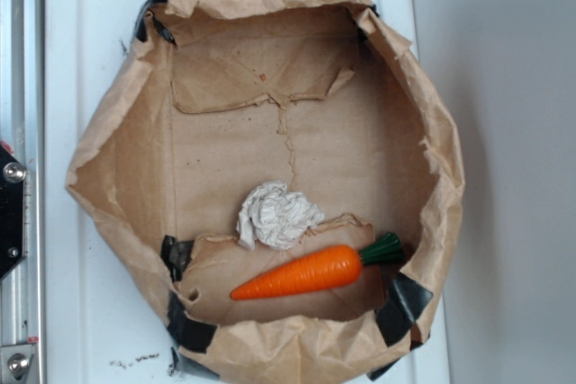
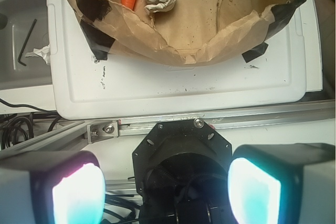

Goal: Grab the carrot.

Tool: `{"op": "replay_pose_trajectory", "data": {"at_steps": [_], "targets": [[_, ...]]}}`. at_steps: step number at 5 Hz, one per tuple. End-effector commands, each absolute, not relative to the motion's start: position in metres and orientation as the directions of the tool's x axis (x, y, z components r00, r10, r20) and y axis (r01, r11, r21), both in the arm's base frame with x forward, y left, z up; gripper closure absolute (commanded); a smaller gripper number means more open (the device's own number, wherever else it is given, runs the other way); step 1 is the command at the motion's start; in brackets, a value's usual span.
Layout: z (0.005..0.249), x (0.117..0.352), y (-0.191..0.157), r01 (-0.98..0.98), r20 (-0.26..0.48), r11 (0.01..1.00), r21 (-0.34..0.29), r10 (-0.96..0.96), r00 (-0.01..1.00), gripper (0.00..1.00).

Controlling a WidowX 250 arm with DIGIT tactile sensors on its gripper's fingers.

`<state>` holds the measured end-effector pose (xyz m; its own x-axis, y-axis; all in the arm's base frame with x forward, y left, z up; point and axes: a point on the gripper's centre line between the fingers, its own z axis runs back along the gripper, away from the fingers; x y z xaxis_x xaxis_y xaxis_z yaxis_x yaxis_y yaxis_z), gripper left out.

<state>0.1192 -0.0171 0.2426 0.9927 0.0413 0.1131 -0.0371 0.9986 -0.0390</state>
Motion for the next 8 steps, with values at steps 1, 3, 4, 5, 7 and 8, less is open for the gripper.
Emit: {"op": "replay_pose_trajectory", "data": {"at_steps": [1, 3, 4, 5, 7, 8], "targets": [[0.243, 0.119, -0.017, -0.037, 0.113, 0.999, -0.039, 0.041, 0.993, 0.00], [0.217, 0.198, -0.026, -0.143, 0.135, 0.989, -0.027, 0.146, 0.980, 0.00], [0.214, 0.230, -0.031, -0.158, 0.146, 0.987, -0.036, 0.161, 0.976, 0.00], [0.207, 0.258, -0.014, -0.146, 0.196, 0.987, -0.073, 0.158, 0.968, 0.00], [0.180, 0.294, 0.027, -0.135, 0.240, 0.973, -0.189, 0.179, 0.954, 0.00], [0.151, 0.307, 0.023, -0.123, 0.254, 0.977, -0.173, 0.165, 0.953, 0.00]]}}
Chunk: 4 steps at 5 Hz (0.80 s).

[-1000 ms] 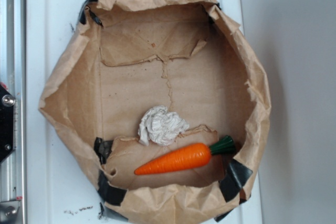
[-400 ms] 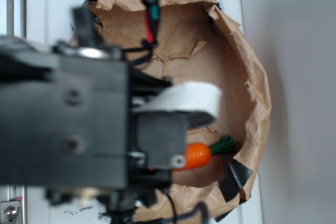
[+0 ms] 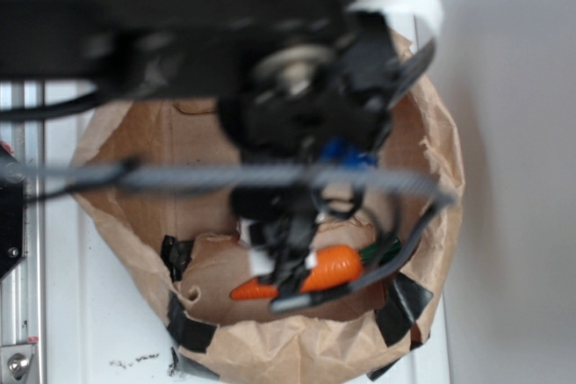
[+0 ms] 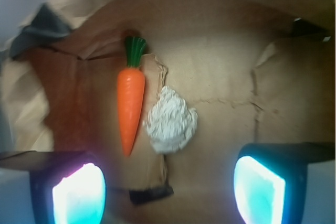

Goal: Grab the carrot.

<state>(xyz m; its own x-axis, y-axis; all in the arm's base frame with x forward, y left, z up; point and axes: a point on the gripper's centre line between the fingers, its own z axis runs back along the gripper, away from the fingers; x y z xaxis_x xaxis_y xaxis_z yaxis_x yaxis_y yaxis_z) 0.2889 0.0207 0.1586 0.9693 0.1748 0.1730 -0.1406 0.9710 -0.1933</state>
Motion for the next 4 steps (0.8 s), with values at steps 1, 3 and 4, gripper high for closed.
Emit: {"op": "replay_pose_trajectory", "data": {"at_steps": [1, 3, 4], "targets": [[0.130, 0.312, -0.004, -0.069, 0.250, 0.984, -0.164, 0.110, 0.962, 0.00], [0.120, 0.319, -0.050, 0.016, 0.258, 0.979, -0.201, 0.038, 0.965, 0.00], [0.120, 0.319, -0.050, 0.016, 0.258, 0.979, -0.201, 0.038, 0.965, 0.00]]}}
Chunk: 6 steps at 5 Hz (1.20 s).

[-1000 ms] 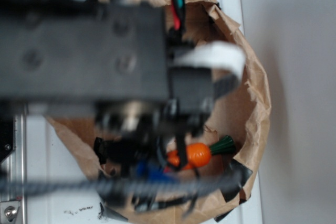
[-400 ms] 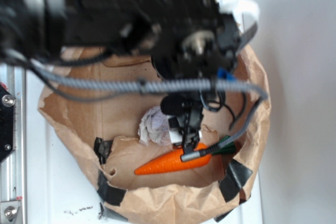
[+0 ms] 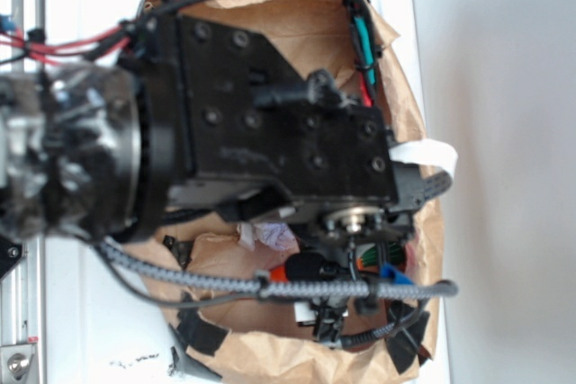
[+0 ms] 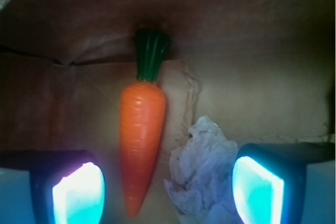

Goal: Grab the carrot.

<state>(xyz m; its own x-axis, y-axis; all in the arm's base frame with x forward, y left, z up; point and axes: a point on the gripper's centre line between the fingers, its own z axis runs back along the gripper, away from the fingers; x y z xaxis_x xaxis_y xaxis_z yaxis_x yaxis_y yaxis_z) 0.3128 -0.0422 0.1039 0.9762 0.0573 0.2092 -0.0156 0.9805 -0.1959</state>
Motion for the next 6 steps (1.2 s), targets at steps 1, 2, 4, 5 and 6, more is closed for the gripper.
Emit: {"op": "replay_pose_trajectory", "data": {"at_steps": [1, 2, 4, 5, 6], "targets": [[0.120, 0.319, -0.050, 0.016, 0.258, 0.979, -0.201, 0.038, 0.965, 0.00], [0.120, 0.319, -0.050, 0.016, 0.258, 0.979, -0.201, 0.038, 0.965, 0.00], [0.120, 0.319, -0.050, 0.016, 0.258, 0.979, -0.201, 0.038, 0.965, 0.00], [0.113, 0.321, -0.059, 0.058, 0.318, 0.980, -0.192, 0.006, 0.948, 0.00], [0.106, 0.325, -0.075, 0.126, 0.354, 0.974, -0.188, -0.052, 0.934, 0.00]]}}
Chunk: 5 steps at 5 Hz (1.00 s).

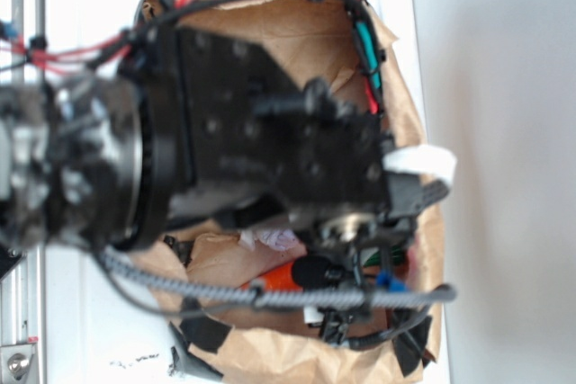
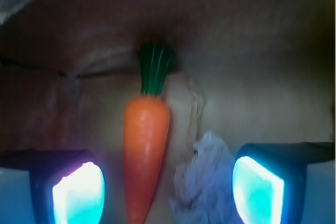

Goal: Grab the carrot.

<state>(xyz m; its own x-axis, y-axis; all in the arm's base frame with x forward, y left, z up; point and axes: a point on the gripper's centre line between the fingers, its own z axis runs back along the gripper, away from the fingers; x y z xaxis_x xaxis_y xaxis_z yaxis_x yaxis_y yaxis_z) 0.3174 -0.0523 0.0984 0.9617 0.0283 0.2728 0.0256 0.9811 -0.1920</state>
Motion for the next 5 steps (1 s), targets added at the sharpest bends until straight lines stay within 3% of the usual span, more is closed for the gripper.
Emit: {"op": "replay_pose_trajectory", "data": {"at_steps": [1, 2, 3, 4, 5], "targets": [[0.102, 0.328, -0.087, 0.186, 0.334, 0.956, -0.225, -0.104, 0.937, 0.00], [0.095, 0.329, -0.096, 0.211, 0.318, 0.952, -0.224, -0.133, 0.939, 0.00], [0.073, 0.327, -0.104, 0.223, 0.266, 0.953, -0.204, -0.165, 0.950, 0.00], [0.054, 0.323, -0.106, 0.233, 0.268, 0.962, -0.139, -0.190, 0.945, 0.00], [0.060, 0.323, -0.102, 0.205, 0.286, 0.967, -0.154, -0.155, 0.946, 1.00]]}}
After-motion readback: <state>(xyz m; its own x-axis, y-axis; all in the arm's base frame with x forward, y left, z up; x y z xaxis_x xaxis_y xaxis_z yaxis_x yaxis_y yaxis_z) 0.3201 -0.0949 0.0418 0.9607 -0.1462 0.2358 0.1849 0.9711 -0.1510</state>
